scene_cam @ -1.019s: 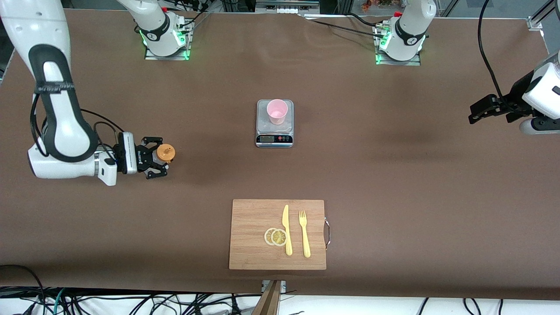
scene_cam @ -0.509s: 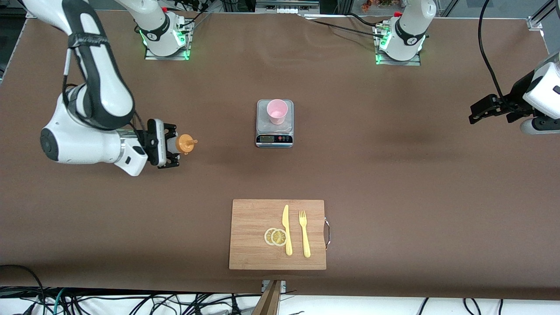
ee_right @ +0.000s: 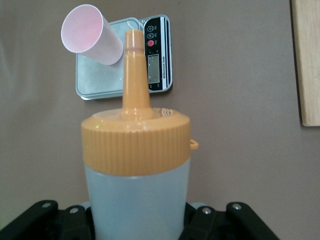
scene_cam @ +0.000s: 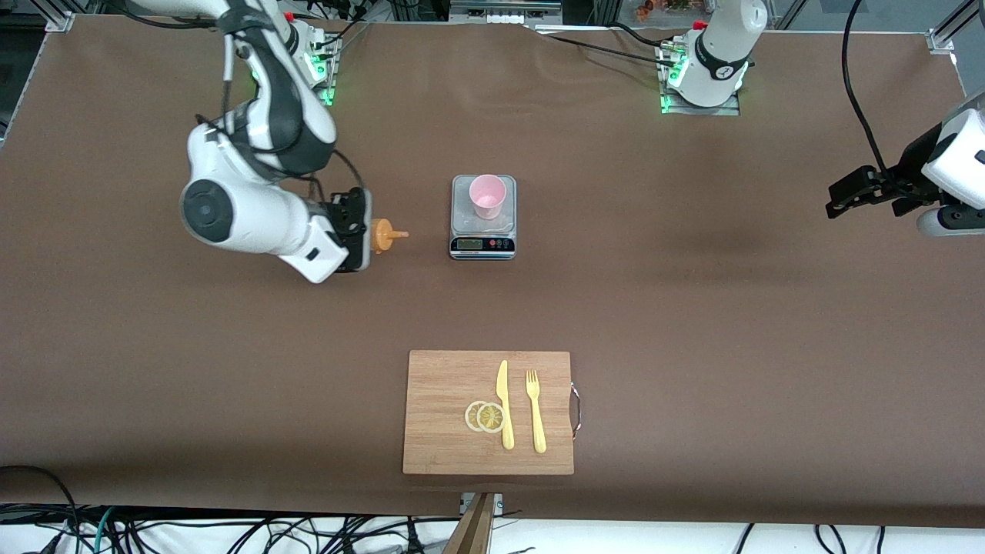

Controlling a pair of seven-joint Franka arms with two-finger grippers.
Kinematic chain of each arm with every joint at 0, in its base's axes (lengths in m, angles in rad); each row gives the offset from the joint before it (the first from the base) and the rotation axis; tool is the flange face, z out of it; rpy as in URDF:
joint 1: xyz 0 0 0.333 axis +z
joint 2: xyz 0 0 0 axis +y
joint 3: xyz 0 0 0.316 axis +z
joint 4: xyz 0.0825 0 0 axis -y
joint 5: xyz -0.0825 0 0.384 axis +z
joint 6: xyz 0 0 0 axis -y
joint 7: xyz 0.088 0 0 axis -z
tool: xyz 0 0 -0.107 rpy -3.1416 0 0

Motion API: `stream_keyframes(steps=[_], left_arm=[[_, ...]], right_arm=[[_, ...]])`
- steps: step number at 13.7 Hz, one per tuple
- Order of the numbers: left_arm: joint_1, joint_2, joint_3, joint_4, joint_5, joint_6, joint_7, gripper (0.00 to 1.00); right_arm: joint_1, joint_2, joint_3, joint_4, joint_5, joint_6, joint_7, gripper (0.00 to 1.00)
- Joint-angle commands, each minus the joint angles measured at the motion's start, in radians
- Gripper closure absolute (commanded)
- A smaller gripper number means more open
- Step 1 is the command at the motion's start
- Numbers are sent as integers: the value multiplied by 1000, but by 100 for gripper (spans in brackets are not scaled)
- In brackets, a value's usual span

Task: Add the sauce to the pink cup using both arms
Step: 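Carry the bottle with the right gripper over the pink cup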

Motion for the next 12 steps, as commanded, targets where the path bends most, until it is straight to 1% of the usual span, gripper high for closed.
stream_keyframes(steps=[1,4,6,8,12], left_arm=[[10,16,-4,32,-20,-9,-4,0],[12,15,-4,32,-32,-9,-4,0],[15,16,-4,34,-32,-9,-4,0],[16,16,-4,34,-32,-8,-4,0],[16,21,-4,35,-35,-8,-4,0]], right_arm=[[69,-13,-7,12,-67,-3,103,100],[137,-10,-7,13,-161,-9,165,100],[189,-7,-7,15,-241,-17,205,100],[231,-1,-7,13,-256,-20,237,100],[319,17,-7,13,-327,-22,335,100]])
